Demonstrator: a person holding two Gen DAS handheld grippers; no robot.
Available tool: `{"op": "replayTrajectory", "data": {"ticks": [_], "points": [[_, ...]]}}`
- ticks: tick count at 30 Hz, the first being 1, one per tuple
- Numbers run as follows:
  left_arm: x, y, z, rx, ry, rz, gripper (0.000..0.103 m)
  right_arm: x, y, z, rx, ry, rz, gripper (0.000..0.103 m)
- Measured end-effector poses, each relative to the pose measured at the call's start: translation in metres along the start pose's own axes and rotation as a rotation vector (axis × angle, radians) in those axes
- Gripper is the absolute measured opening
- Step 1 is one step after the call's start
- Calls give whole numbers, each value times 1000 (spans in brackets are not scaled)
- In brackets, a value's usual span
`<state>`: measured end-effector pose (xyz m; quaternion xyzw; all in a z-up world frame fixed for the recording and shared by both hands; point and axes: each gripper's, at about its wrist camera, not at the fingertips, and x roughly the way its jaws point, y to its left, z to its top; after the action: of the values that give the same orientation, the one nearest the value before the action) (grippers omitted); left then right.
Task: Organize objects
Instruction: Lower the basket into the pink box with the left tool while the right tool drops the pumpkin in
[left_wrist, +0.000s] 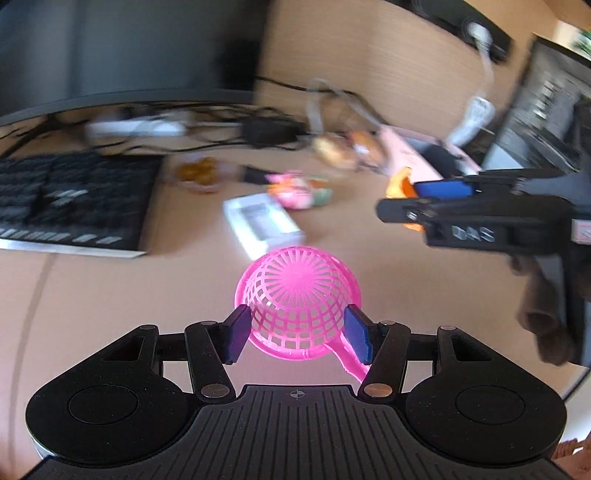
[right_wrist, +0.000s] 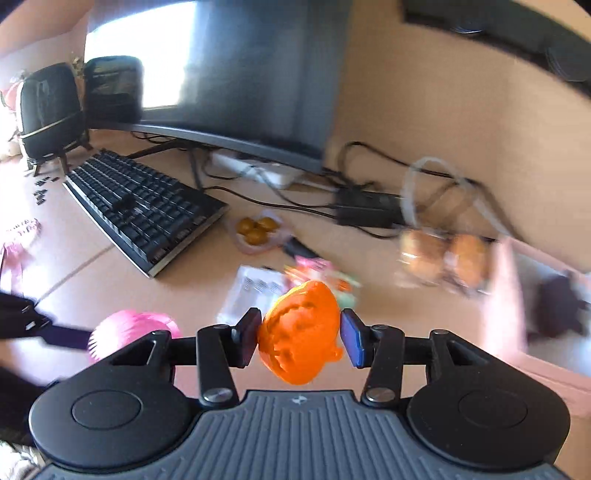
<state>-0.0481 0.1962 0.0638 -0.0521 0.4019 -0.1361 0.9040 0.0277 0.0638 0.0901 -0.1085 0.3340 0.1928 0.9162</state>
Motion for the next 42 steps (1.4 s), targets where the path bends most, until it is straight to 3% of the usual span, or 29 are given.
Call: {"op": "replayTrajectory", "data": {"ticks": [7, 12, 18, 24, 29, 35, 40, 42], "points": [[40, -69, 39, 163, 19, -164, 61, -75, -61, -41, 70, 11, -210, 47], [67, -124, 93, 268, -45, -249, 61, -118, -106, -73, 164, 5, -317, 47], [97, -183, 175, 325, -176, -216, 61, -143, -152, -103, 305, -16, -382, 47], [158, -219, 231, 248, -213, -141, 61, -144, -179, -120, 377, -29, -401, 47], [220, -218, 228, 185, -163, -96, 61, -141, -191, -128, 392, -32, -402, 47], [262, -212, 193, 296, 3, -25, 62, -131, -202, -130, 336, -31, -400, 47], [260, -203, 185, 303, 55, -123, 60, -113, -213, -121, 328, -15, -362, 47], [246, -197, 183, 262, 1, -134, 60, -106, -215, -116, 323, -11, -344, 47]]}}
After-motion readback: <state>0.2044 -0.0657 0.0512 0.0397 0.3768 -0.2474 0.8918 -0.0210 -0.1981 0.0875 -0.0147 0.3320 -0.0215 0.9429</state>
